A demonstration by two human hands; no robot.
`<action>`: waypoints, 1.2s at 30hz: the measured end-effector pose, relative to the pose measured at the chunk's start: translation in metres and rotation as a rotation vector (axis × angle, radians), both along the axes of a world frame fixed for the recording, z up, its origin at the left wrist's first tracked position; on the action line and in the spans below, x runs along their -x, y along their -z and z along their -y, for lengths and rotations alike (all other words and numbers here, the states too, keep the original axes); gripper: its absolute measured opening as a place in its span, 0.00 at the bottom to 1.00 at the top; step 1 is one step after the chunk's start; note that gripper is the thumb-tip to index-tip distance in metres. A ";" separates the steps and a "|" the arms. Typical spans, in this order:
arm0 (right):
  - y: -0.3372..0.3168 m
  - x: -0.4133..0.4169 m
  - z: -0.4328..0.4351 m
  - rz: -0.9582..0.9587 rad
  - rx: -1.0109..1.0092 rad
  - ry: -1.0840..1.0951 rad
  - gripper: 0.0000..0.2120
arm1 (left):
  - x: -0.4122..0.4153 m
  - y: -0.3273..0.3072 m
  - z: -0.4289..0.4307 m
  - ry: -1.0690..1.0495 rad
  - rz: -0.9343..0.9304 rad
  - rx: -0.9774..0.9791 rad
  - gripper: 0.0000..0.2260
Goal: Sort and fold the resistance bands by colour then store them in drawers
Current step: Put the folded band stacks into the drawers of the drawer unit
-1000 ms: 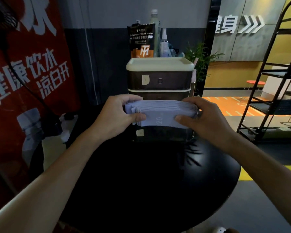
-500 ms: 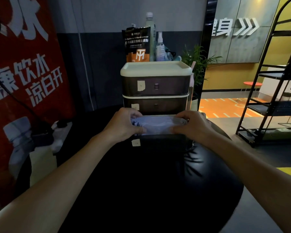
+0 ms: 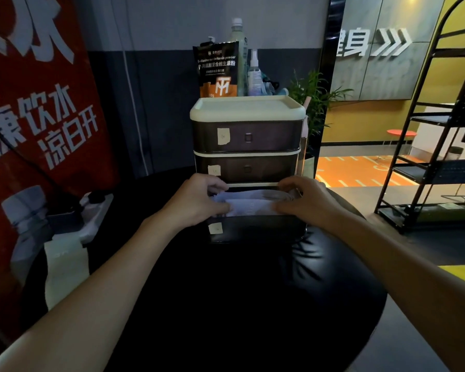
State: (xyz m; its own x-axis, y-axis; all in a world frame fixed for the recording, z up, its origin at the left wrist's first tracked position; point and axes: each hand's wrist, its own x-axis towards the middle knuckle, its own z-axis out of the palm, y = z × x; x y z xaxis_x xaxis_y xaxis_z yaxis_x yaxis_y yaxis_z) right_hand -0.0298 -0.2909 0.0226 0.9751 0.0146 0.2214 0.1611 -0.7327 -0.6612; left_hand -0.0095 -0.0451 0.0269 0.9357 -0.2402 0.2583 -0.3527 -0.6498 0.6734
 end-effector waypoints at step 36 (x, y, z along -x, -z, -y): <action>0.075 -0.039 0.024 -0.024 -0.622 -0.255 0.64 | -0.010 0.081 -0.019 -0.043 -0.038 0.586 0.58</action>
